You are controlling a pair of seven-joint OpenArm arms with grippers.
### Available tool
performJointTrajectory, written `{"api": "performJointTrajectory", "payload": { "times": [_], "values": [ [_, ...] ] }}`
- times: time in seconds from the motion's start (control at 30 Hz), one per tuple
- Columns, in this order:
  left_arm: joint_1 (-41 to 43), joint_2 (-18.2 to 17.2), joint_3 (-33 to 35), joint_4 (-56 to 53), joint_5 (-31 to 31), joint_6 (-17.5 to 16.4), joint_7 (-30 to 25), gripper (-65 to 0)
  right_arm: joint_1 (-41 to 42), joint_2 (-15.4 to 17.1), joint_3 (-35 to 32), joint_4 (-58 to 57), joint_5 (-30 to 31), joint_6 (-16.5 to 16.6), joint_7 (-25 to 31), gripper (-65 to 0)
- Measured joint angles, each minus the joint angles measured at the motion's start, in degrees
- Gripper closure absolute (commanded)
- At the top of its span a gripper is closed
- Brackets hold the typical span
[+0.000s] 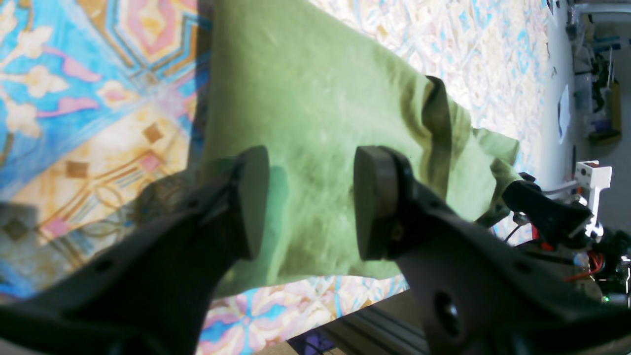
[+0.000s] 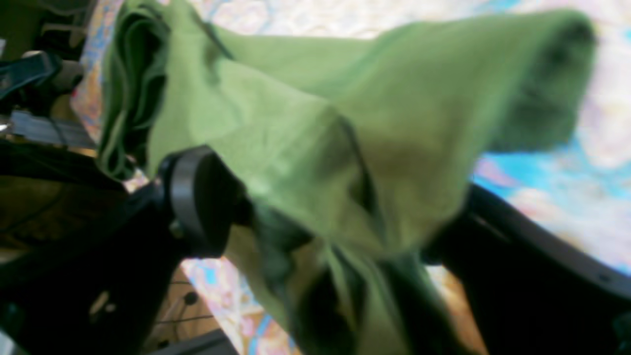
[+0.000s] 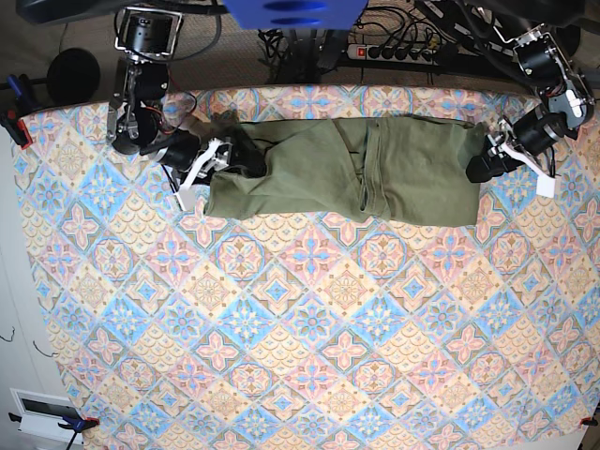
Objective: Layout the t-shirt on the table in an organized manner, then fold the t-shirt properly
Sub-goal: 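Grasp the strip end with the right gripper and lift it, then fold the strip end with the right gripper over toward the middle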
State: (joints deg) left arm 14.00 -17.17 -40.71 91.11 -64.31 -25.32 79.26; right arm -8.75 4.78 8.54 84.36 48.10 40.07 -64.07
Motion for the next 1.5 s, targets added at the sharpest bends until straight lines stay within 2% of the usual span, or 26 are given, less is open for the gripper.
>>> {"api": "performJointTrajectory", "payload": {
  "times": [0.2, 0.33, 0.4, 0.57, 0.67, 0.77, 0.87, 1.0, 1.07, 1.1, 1.17, 1.23, 1.27, 1.33, 1.43, 1.5],
  "values": [
    [0.0, 0.0, 0.0, 0.0, 0.0, 0.0, 0.0, -27.6, -0.1, 0.2, 0.4, -0.1, -0.1, 0.0, -0.3, -41.6],
    [0.0, -0.1, 0.0, 0.0, 0.0, 0.0, -0.1, -27.6, -0.1, 0.2, 0.4, -0.3, -0.3, 0.0, -0.7, -33.3],
    [-0.2, 0.0, 0.0, 0.0, 0.0, 0.0, 0.0, -27.6, -0.2, 0.2, 0.4, -0.4, -0.9, -0.1, -1.0, -25.8],
    [-1.5, -0.1, 0.0, 0.0, -0.2, 0.0, -0.2, -27.6, 0.5, 0.1, 0.4, -0.8, -1.8, -0.3, -2.9, 0.0],
    [-1.1, -0.3, 0.0, 0.0, 0.0, 0.0, -0.2, -27.6, 3.5, -0.1, 2.1, -1.0, -2.3, -0.2, -3.4, -0.8],
    [-1.1, -0.3, 0.0, 0.0, 0.0, 0.0, -0.2, -27.6, 4.6, -0.2, 8.5, -0.6, -1.1, -0.2, -2.2, -0.5],
    [-1.3, -0.5, 0.0, 0.0, -0.1, 0.0, -0.2, -27.6, 3.8, 0.5, 13.7, -1.8, -1.9, -0.3, -4.5, -0.5],
    [-1.3, -0.5, 0.0, 0.0, 0.0, 0.0, -0.2, -27.5, 8.0, 4.4, 16.4, -6.1, -3.0, -0.3, -7.4, -0.5],
    [-1.3, -0.5, 0.0, 0.0, 0.1, 0.0, -0.2, -26.7, 10.3, 6.3, 17.4, -6.4, -1.6, -0.3, -5.1, -0.5],
    [-1.3, -0.5, 0.0, 0.0, 0.0, 0.0, -0.2, -24.5, 10.8, 7.0, 17.8, -6.4, -1.3, -0.3, -4.2, -0.5],
    [-1.3, -0.5, 0.0, 0.0, 0.1, 0.0, -0.2, -15.4, 10.4, 7.4, 18.1, -5.9, -1.4, -0.5, -4.3, -0.5],
    [-1.3, -0.5, 0.0, 0.0, 0.3, 0.0, -0.2, -3.8, 9.0, 6.6, 18.1, -5.5, -1.6, -0.5, -7.6, -0.5],
    [-1.3, -0.5, 0.0, 0.0, 0.2, 0.0, -0.3, 0.0, 8.4, 6.2, 17.8, -5.4, -1.1, -0.5, -8.8, -0.5],
    [-1.3, -0.5, 0.0, 0.0, 0.3, 0.0, -0.2, 0.0, 8.5, 5.8, 17.6, -3.7, 1.1, -0.5, -10.4, -0.5],
    [-1.3, -0.5, 0.0, 0.0, 0.4, 0.0, -0.2, 0.0, 9.7, 6.5, 14.3, 1.4, 2.8, -0.7, -9.2, -0.5],
    [-1.3, -0.4, 0.0, 0.0, 1.5, 0.0, -0.2, 0.0, 9.8, 4.7, 11.5, 4.3, 3.0, -0.5, -8.5, -0.4]
  ]
}}
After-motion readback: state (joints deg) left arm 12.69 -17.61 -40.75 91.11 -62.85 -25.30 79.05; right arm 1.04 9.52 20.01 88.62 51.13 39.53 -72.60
